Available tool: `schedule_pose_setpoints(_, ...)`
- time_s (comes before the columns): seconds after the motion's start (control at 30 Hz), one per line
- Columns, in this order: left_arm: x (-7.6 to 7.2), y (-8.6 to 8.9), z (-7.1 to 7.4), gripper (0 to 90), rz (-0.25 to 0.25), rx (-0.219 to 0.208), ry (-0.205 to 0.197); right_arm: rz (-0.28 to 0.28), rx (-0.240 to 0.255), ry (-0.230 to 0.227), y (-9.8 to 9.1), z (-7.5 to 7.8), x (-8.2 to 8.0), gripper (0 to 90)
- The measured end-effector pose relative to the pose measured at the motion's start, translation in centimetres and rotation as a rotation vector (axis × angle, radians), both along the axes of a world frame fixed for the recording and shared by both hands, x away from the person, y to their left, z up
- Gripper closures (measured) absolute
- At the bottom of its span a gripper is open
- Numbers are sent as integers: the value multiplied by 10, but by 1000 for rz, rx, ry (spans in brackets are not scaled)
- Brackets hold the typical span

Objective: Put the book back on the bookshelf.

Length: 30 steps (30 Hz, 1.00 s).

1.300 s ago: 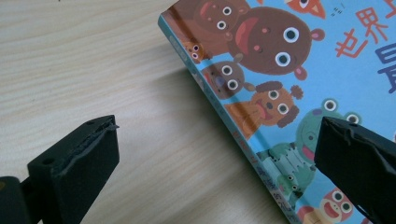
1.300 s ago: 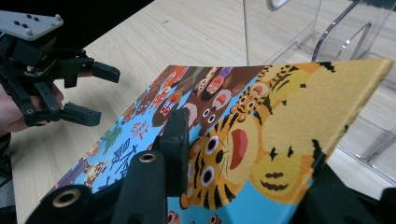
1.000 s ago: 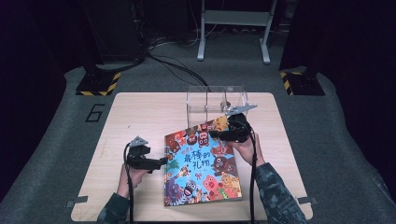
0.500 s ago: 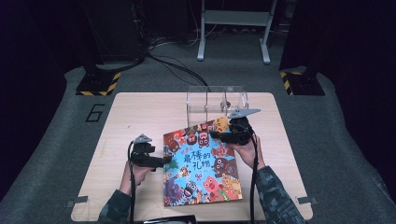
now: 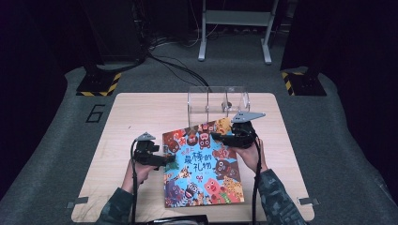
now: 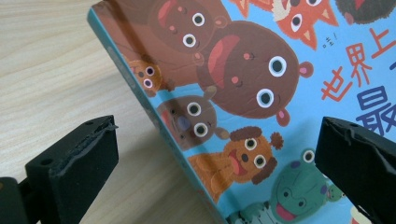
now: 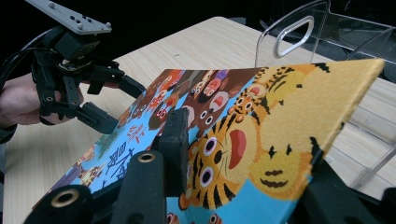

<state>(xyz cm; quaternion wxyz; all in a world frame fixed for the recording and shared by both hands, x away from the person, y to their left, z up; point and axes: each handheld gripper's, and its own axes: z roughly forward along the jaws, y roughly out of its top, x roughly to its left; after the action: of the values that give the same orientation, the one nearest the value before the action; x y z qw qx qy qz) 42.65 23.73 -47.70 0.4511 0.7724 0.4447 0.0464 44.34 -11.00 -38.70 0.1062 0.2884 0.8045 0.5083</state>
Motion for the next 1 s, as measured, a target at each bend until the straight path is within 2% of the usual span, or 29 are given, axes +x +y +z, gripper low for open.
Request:
schedule_pose_setpoints(0.33,2,-4,0,0,-23,-7,5,18,13,-21,1,0,0,618)
schedule_pose_setpoints(0.37,2,-4,-1,0,-27,-25,21,21,16,-23,1,0,1,618)
schedule_pose_setpoints(0.4,3,-3,-1,0,-50,-22,21,17,21,-13,2,0,1,619)
schedule_pose_setpoints(0.47,4,-3,-2,31,-68,-71,51,24,25,-20,3,-1,2,619)
schedule_pose_setpoints(0.53,5,-3,-1,29,-60,-67,40,23,28,-22,4,-1,3,619)
schedule_pose_setpoints(0.7,7,2,0,72,-57,-72,33,20,50,9,3,-4,9,619)
schedule_pose_setpoints(0.8,7,7,0,113,-47,-101,34,16,56,25,2,-5,12,619)
schedule_pose_setpoints(1.0,8,11,-2,148,-37,-114,26,10,59,75,4,-6,19,621)
